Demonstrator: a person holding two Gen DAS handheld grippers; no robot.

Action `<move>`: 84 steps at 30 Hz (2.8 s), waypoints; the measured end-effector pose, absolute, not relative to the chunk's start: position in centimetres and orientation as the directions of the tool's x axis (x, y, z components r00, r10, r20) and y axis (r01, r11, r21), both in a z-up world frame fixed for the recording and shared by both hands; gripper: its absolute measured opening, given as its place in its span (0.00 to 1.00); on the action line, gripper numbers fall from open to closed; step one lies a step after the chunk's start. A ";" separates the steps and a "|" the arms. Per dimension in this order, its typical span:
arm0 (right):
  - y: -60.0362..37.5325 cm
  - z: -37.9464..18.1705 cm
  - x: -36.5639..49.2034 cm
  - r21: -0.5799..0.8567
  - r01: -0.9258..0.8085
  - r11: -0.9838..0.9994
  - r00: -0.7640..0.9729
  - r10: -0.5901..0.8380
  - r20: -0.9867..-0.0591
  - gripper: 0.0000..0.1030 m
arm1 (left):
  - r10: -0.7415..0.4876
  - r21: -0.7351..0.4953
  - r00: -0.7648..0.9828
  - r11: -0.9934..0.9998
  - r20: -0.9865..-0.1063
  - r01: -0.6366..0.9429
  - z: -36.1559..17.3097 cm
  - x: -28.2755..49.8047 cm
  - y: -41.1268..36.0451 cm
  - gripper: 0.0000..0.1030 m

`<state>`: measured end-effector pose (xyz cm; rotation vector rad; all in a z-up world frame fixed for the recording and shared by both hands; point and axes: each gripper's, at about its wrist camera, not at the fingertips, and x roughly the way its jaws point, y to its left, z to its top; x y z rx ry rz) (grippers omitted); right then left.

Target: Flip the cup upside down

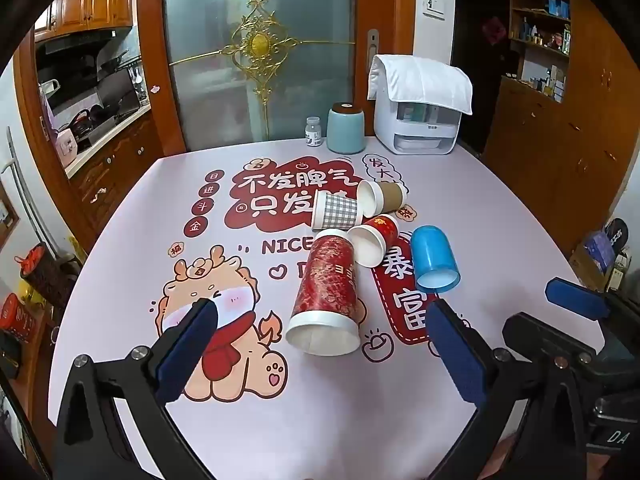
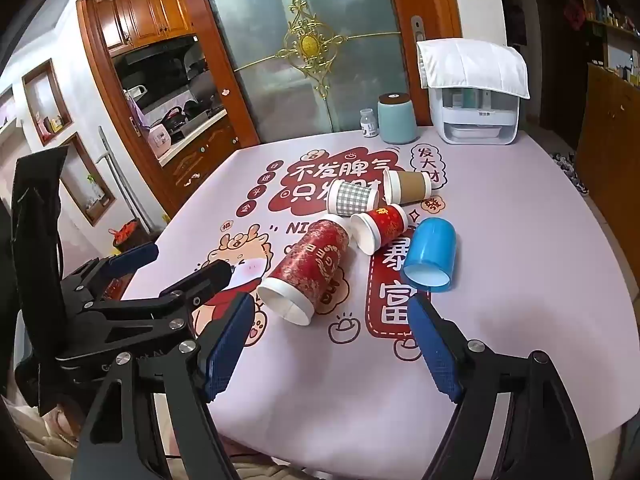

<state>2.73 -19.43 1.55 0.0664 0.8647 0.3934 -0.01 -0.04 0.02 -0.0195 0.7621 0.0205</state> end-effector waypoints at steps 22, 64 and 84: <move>-19.9 1.9 2.5 0.227 -0.293 0.929 0.597 0.363 -0.715 0.78 | 0.000 -0.005 0.727 1.000 -0.687 -0.005 0.5 -0.1 -0.5 0.99; -20.3 1.2 2.5 0.232 -0.276 0.933 0.586 0.355 -0.728 0.78 | 0.000 -0.029 0.703 0.999 -0.711 -0.030 0.9 -0.8 0.2 0.99; -20.2 1.0 3.4 0.229 -0.273 0.934 0.578 0.350 -0.737 0.78 | -0.010 -0.044 0.688 0.999 -0.726 -0.031 0.2 0.2 0.5 0.99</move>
